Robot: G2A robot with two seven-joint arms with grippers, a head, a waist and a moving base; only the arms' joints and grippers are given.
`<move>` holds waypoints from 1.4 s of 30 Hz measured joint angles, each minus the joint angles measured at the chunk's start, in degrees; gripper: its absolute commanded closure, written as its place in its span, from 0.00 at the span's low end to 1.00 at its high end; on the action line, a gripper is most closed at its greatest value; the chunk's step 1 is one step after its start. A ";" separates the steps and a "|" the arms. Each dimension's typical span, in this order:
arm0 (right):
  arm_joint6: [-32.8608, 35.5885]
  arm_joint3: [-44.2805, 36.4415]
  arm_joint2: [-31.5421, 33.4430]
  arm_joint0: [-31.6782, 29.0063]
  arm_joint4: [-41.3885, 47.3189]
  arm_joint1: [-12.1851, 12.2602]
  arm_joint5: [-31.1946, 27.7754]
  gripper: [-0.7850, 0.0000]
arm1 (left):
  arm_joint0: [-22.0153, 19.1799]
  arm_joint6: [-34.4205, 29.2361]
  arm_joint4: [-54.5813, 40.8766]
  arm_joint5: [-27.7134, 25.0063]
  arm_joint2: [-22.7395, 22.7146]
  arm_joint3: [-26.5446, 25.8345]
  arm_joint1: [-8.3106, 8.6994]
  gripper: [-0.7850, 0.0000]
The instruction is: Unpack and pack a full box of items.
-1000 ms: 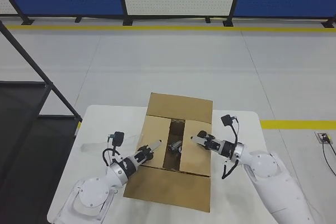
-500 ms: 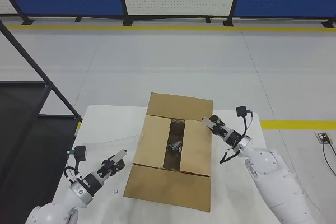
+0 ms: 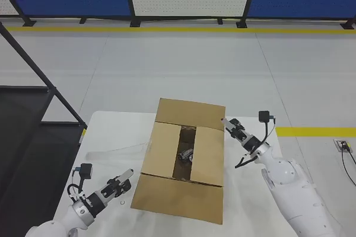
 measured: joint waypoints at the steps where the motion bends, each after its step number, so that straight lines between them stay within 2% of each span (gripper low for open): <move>1: -1.00 1.47 -0.11 1.16 0.16 -0.21 1.15 0.00 | -0.48 -0.29 0.36 0.29 0.59 0.48 0.04 0.00; 4: -2.83 6.46 -1.36 4.78 -0.37 -0.94 2.50 0.00 | -1.32 -1.55 0.73 0.88 1.21 1.78 0.22 0.00; 10: 1.10 20.34 -4.97 13.28 3.33 -3.13 0.36 0.00 | -0.81 -6.73 0.36 1.10 0.80 3.05 0.82 0.00; 13: 0.99 26.86 -7.10 16.79 3.42 -4.52 -0.60 0.00 | -0.29 -9.68 -0.15 1.10 0.44 3.24 1.15 0.00; 18: 2.96 34.82 -9.32 20.65 5.66 -6.74 -2.11 0.00 | 0.29 -15.24 -0.66 0.42 0.08 2.97 1.76 0.00; 22: 7.60 39.62 -9.52 22.91 9.00 -7.93 -5.32 0.00 | 0.48 -18.05 -2.16 -0.37 0.39 2.09 2.09 0.00; 27: 11.49 43.14 -8.35 24.46 12.63 -8.24 -9.64 0.00 | 0.42 -17.45 -2.85 -0.92 0.86 0.56 2.30 0.00; 33: 17.40 44.72 -5.96 25.50 17.22 -7.48 -14.18 0.00 | -0.40 -14.36 -2.73 -1.26 1.81 -1.75 2.42 0.00; 42: 21.26 42.87 -4.47 25.82 18.71 -6.51 -17.47 0.00 | -3.25 -6.02 -0.13 0.15 4.25 -4.77 2.32 0.00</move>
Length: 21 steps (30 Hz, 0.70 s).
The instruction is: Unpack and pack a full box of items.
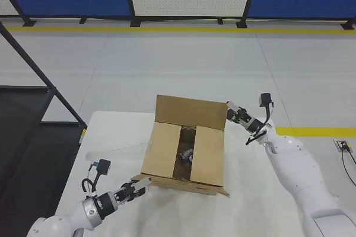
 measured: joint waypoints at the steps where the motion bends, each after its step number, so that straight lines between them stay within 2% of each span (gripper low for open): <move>1: 0.34 -0.46 0.14 -0.01 0.10 0.12 -0.44 0.00 | -0.39 1.85 1.00 0.63 0.48 -0.35 -0.06 0.00; 7: 4.15 -3.71 1.20 -0.61 1.58 0.91 -3.02 0.00 | -2.12 9.40 3.97 2.55 3.99 -1.01 -0.47 0.00; 13: 8.62 -8.68 1.95 -2.01 0.81 2.26 -4.43 0.00 | -5.22 15.00 7.19 4.27 7.37 0.73 -0.87 0.00; 21: 13.37 -18.35 2.48 -5.63 -3.29 4.34 -0.17 0.00 | -9.00 19.64 10.03 6.12 11.89 3.70 -1.49 0.00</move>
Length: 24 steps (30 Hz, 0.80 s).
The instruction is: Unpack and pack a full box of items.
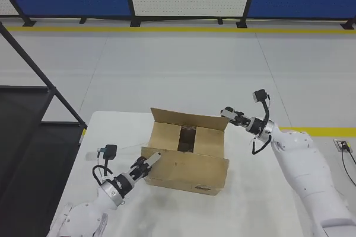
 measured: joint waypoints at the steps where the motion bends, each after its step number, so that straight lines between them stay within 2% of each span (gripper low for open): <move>1: 0.53 -1.77 0.03 -0.71 -0.72 0.28 1.26 0.00 | -0.36 0.61 0.54 0.38 0.68 0.24 -0.09 0.00; 6: 1.49 -9.41 -0.04 -3.61 -5.06 1.34 8.91 0.00 | -1.46 2.94 3.23 1.65 3.19 0.92 -0.43 0.00; 11: 2.77 -17.47 0.14 -6.54 -6.04 2.04 21.48 0.00 | -2.28 6.06 6.92 2.87 5.98 1.44 -0.86 0.00; 13: 1.30 -20.15 0.21 -7.30 -7.63 2.27 25.79 0.00 | -2.50 6.82 7.87 3.35 6.91 1.44 -1.02 0.00; 16: -1.59 -21.59 0.22 -7.77 -8.98 2.34 27.29 0.00 | -2.86 7.36 8.57 3.89 7.85 1.55 -1.22 0.00; 24: -0.89 -23.05 -0.37 -9.02 -9.45 2.34 28.02 0.00 | -3.76 7.46 9.09 4.71 9.10 2.21 -1.63 0.00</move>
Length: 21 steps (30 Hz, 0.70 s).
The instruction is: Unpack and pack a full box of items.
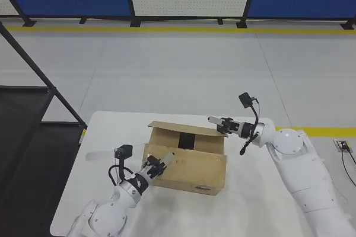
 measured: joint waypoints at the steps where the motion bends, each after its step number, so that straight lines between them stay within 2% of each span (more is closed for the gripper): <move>1: 0.17 -1.00 -0.14 -0.58 -0.08 0.06 0.89 0.00 | -0.12 0.09 0.19 0.12 0.20 0.09 -0.06 0.00; 10: 8.34 -3.82 1.12 -1.73 5.98 0.71 10.71 0.00 | -1.39 -0.30 1.89 0.87 2.03 0.54 -0.53 0.00; 16: 12.83 -2.38 2.22 -1.43 10.45 1.12 14.05 0.00 | -2.96 -0.36 2.21 1.56 3.32 1.96 -0.99 0.00; 21: 16.34 -0.83 1.74 -0.99 13.06 1.17 14.17 0.00 | -4.20 -0.21 2.27 2.05 4.27 3.07 -1.38 0.00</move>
